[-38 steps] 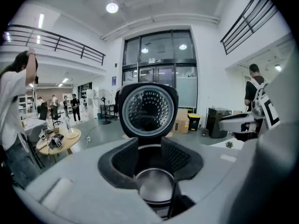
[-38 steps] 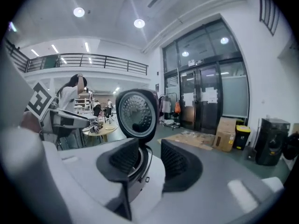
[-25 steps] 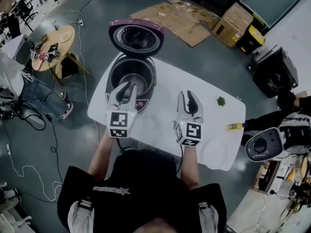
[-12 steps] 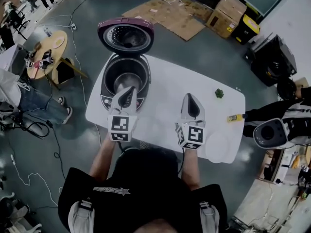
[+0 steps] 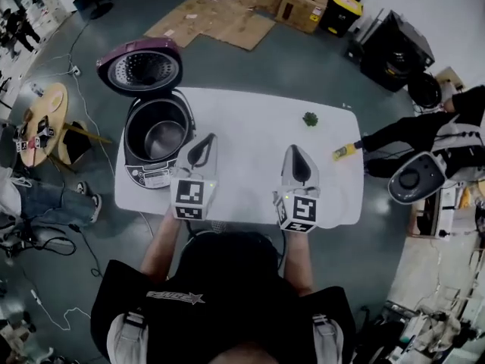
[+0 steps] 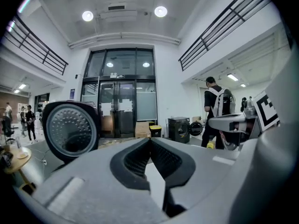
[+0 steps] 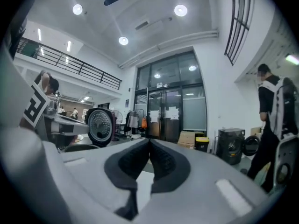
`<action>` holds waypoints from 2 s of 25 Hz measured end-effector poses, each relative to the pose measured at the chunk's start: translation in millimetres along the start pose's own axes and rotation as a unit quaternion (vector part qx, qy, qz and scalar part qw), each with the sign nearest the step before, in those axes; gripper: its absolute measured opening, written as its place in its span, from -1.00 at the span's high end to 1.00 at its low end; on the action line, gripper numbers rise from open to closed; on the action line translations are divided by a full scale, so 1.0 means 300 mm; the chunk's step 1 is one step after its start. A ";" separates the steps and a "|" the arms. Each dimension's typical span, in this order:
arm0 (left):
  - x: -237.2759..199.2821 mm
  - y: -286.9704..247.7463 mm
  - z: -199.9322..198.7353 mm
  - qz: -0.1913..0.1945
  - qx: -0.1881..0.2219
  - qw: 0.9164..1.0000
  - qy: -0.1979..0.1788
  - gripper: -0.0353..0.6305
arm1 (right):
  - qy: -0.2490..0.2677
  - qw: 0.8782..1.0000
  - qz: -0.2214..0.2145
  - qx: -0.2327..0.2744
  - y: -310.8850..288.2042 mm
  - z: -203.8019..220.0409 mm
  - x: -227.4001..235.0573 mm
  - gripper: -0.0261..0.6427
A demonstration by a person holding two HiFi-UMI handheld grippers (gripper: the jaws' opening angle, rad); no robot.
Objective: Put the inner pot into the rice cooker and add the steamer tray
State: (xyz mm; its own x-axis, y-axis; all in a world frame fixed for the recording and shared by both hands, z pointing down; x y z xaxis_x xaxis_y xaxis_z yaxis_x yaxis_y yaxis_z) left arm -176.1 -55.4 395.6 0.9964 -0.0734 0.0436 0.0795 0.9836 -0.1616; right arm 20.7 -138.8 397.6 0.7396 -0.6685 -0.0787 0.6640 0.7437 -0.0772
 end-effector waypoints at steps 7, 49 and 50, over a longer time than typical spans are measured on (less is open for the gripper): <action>0.339 -0.133 -0.043 0.098 0.000 0.995 0.002 0.87 | 0.002 0.996 0.086 -0.023 0.209 0.029 0.281 0.90; 1.363 -0.274 0.367 0.319 -0.175 0.931 0.015 0.06 | -0.107 0.950 0.227 -0.184 0.859 0.607 0.888 0.26; 1.362 -0.276 0.403 0.317 -0.185 0.930 0.014 0.05 | -0.110 0.949 0.225 -0.193 0.859 0.643 0.887 0.26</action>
State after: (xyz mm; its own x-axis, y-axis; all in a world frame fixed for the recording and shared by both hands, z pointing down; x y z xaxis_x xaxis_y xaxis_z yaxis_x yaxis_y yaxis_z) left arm 220.7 -146.9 546.0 0.8470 0.4921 -0.2011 -0.5237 0.7073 -0.4749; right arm 409.6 -124.1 548.4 0.9720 -0.2345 0.0157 0.2166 0.8681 -0.4466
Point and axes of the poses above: the fingertips, and each gripper's own axes: y backward along the fingers, x to its right, z out of its underside, the point moved 2 cm from there along y, backward along the fingers, and after that the axes turned 2 degrees about y, right-handed, at the moved point
